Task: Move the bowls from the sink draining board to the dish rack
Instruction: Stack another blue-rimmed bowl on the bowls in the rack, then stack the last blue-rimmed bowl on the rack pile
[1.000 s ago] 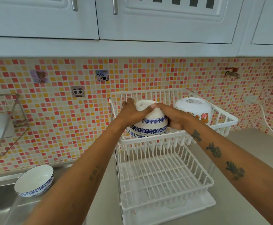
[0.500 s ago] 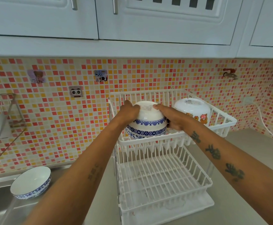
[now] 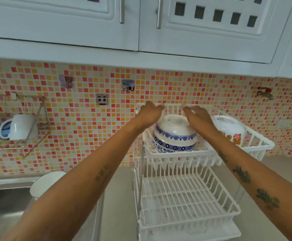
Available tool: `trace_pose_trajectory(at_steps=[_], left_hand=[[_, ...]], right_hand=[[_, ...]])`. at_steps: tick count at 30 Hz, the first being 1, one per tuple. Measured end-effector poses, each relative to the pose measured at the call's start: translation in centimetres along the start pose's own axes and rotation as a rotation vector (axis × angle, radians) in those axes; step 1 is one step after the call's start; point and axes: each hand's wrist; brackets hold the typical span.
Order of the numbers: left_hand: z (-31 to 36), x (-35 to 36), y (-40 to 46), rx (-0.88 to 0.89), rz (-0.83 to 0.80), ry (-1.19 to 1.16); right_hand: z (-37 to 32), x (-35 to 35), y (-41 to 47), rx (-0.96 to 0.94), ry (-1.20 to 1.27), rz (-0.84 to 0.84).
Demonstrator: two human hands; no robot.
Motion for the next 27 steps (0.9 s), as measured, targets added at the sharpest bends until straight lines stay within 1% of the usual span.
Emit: trace_pose_trajectory(at_steps=[2,4,5,10,13,15,17,19,20,22,24,27], left_hand=[[-0.5,-2.6,-0.9,-0.010,-0.014,-0.097],[-2.3,-5.9,-1.6,-0.080,-0.031,-0.176],[-3.6,-7.7,-1.9,-0.114,-0.027,-0.207],[-11.6,-16.3,-3.9,-0.310,0.065,-0.291],[-17.3,-21.0,-5.6,-0.472,0.073,-0.308],[-21.6,-23.5,-6.8,-0.577,0.103,-0.344],[-26.3,-25.6,-7.7,-0.662,0.141,-0.433],[-31.0,-27.2,-8.5,-0.747,0.194,-0.541],[-33.2,-27.9,-8.8,-0.793,0.226,-0.571],[-36.7,-28.8,-9.3,-0.868,0.271,-0.570],[-39.8,-29.3,-9.3,-0.905,0.297,-0.592],[-44.0,-29.5,-8.5,-0.929,0.298,-0.649]], right_hand=[[-2.8,0.9,-0.3,-0.173,-0.093,0.094],[-6.3,2.6,-0.9,-0.302,-0.162,0.111],[-8.2,3.7,-1.3,-0.350,-0.150,0.096],[-15.6,12.0,-4.6,-0.532,0.035,-0.060],[-18.1,19.3,-6.2,-0.574,0.078,-0.261],[-18.5,25.1,-6.5,-0.510,0.066,-0.455],[-17.9,30.8,-6.9,-0.347,0.116,-0.663],[-16.7,35.5,-7.4,-0.170,0.180,-0.824],[-15.9,37.5,-7.6,-0.112,0.178,-0.892],[-14.2,40.8,-8.2,-0.004,0.174,-0.996],[-12.3,43.5,-8.5,0.146,0.216,-1.062],[-9.5,46.9,-8.8,0.370,0.255,-1.084]])
Point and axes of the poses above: each hand's wrist, its own y-axis towards the middle knuckle, its own x-axis out of the palm, z = x × y, and after that the axes turned 9 degrees about -x, right-handed
